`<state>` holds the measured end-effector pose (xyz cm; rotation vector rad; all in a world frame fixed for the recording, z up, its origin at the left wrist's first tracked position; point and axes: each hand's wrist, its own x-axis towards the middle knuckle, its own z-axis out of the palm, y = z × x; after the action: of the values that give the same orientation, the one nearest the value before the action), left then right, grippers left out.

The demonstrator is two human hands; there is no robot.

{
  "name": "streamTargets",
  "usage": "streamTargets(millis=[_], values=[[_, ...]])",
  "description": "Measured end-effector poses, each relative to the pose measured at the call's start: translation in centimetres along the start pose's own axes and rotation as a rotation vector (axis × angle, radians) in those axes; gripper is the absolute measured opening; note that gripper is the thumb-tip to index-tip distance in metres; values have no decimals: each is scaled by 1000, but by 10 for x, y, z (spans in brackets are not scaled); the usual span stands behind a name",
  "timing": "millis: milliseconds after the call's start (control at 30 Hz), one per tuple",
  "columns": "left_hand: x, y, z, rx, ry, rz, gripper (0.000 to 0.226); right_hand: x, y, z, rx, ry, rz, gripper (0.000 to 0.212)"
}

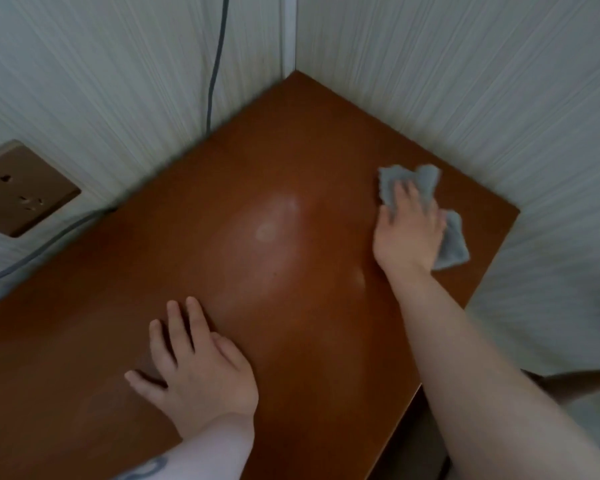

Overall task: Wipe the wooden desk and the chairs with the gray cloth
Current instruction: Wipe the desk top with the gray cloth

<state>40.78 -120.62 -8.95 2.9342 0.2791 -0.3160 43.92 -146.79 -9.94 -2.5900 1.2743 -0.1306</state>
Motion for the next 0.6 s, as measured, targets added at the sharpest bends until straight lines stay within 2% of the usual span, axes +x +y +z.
streamTargets(millis=[67,100,167,200,267,300,333,400,433,533,567,600], values=[[0,0,1,0,2,4,57,-33,11,-1,44,106,208,51],[0,0,1,0,4,5,56,-55,5,0,59,174,204,48],[0,0,1,4,6,3,55,-91,-26,3,136,285,-49,40],[0,0,1,3,6,-4,55,-103,-42,8,143,229,-243,40],[0,1,0,-3,7,-17,54,-116,-66,16,125,-94,-570,49],[0,1,0,2,-1,-15,55,-100,-68,17,120,-186,-679,57],[0,1,-1,13,-9,-12,55,-76,-64,17,107,-224,-697,63],[0,1,-1,26,-10,-9,56,-33,-42,15,-1,-165,-589,56],[0,1,-1,29,-7,-7,56,-17,-25,12,-40,-104,-477,52],[0,0,1,33,3,9,55,-9,25,-5,-41,14,46,51],[0,-1,2,29,7,15,55,-24,31,-8,-34,11,181,52],[0,-2,3,21,10,20,54,-44,31,-6,-53,19,238,53]])
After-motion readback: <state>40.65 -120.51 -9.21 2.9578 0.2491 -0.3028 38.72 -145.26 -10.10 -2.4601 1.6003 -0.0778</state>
